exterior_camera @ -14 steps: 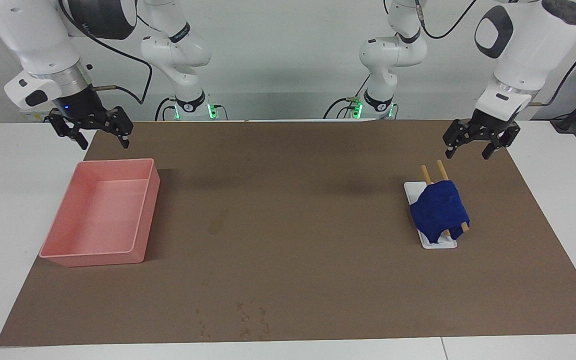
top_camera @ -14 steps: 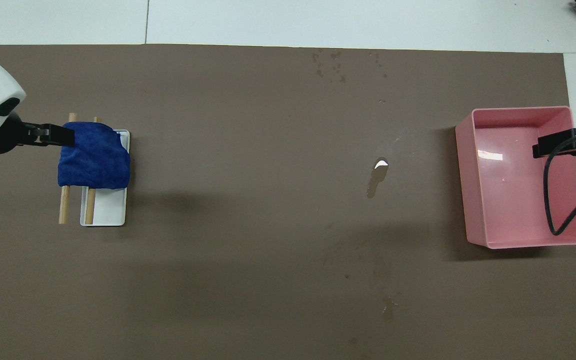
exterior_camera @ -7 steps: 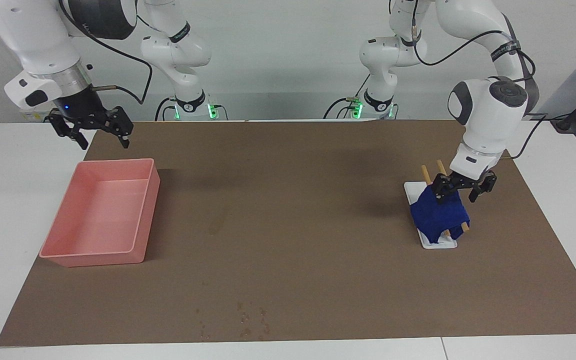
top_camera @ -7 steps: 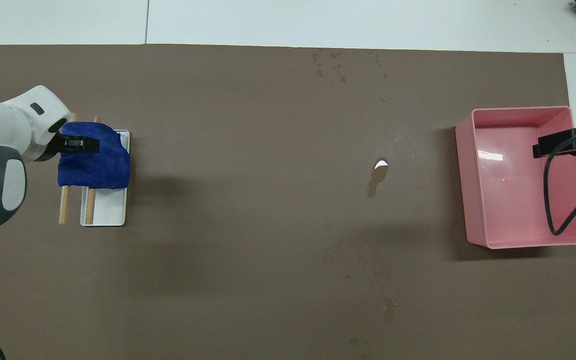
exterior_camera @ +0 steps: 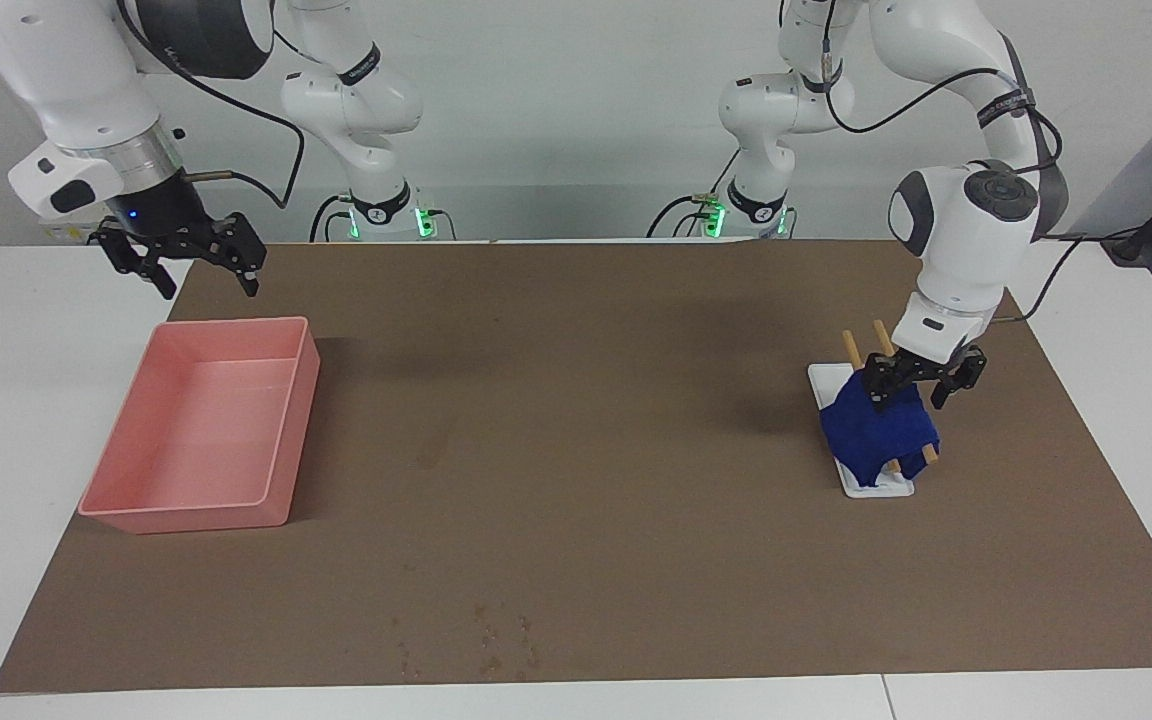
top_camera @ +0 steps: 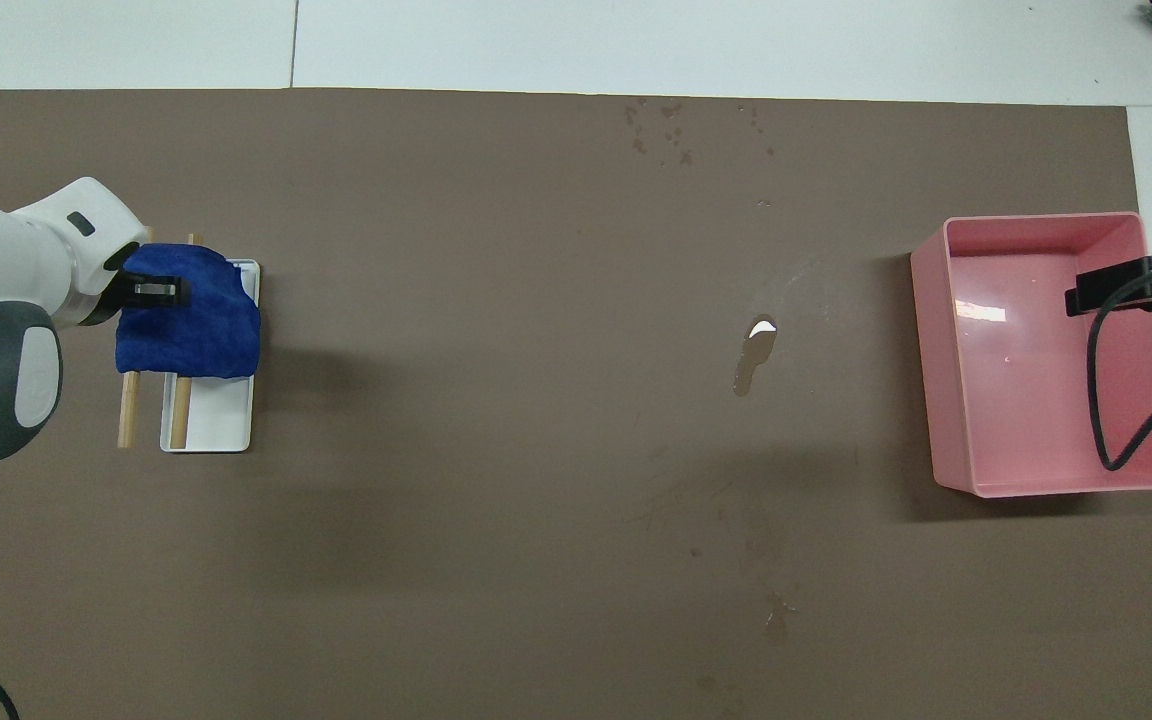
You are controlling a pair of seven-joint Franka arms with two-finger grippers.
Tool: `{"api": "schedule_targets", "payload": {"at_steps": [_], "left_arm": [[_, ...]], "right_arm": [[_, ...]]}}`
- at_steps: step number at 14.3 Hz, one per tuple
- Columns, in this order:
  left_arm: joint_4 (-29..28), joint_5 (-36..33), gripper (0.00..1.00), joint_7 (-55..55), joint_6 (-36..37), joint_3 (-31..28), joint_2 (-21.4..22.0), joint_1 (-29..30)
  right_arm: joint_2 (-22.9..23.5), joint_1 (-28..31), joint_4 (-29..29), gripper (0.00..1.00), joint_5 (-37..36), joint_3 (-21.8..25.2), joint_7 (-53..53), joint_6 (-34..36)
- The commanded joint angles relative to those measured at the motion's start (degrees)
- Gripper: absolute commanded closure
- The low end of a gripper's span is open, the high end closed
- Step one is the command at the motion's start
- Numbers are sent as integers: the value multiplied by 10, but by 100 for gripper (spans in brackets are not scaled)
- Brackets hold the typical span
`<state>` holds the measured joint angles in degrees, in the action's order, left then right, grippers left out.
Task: Wipe water with towel using both arms
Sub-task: 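Reach the left gripper to the blue towel and grasp it, then lift the towel with the left gripper while the right gripper approaches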
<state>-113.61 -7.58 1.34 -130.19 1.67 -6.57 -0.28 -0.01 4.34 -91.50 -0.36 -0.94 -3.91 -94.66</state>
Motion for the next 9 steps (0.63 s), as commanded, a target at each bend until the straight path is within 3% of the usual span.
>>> {"api": "schedule_targets", "payload": {"at_steps": [1, 4, 5, 9], "left_arm": [[-19, -11, 55, 9, -16, -2, 13, 1], [-17, -11, 92, 9, -15, -4, 13, 2], [-16, -11, 100, 8, -13, -4, 13, 2], [-9, -10, 100, 7, -2, -4, 13, 11]], "right_arm": [[-6, 2, -5, 0, -2, 0, -9, -1], [-6, 2, -5, 0, -2, 0, -8, -1], [-6, 2, -5, 0, -2, 0, -9, -1], [-6, 2, -5, 0, -2, 0, -8, -1]]}}
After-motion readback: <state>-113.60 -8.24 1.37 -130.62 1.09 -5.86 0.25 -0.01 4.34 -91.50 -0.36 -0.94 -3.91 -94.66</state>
